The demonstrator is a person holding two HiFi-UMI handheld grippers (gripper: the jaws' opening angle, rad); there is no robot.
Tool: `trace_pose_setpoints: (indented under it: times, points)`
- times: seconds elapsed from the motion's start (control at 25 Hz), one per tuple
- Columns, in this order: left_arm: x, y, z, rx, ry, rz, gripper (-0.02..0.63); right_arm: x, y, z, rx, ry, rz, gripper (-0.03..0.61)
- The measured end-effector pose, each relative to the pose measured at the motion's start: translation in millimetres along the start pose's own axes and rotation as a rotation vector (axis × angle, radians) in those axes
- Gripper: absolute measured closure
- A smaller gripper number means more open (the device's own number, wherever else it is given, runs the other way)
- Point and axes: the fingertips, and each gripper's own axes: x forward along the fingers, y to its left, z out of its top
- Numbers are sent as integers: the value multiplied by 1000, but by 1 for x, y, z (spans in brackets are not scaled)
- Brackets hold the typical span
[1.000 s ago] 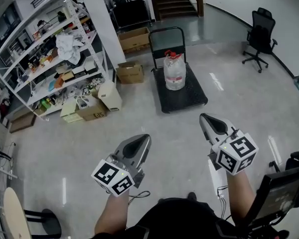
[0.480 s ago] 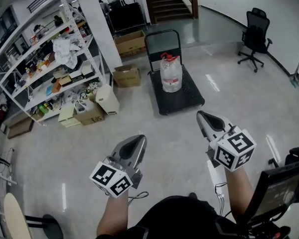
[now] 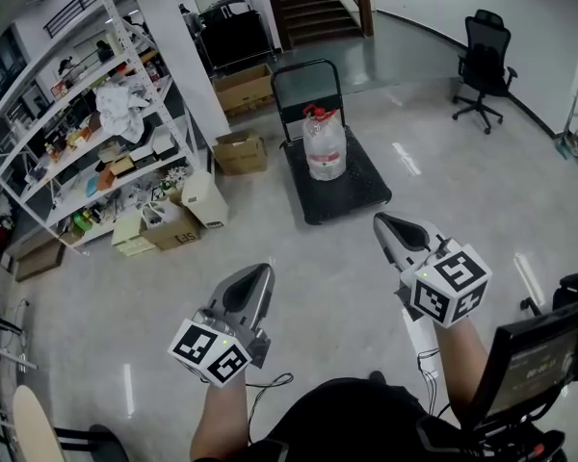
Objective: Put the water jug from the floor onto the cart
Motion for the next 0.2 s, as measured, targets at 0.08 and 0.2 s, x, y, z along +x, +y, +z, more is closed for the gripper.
trace_pose_setpoints:
  times: [0.08, 0.2]
  points:
    - [0, 1, 1, -3, 0, 4, 620, -1, -1, 1, 0, 2, -2, 579]
    - [0, 3, 5, -8, -1, 6, 618, 0, 1, 3, -3, 8, -3, 578]
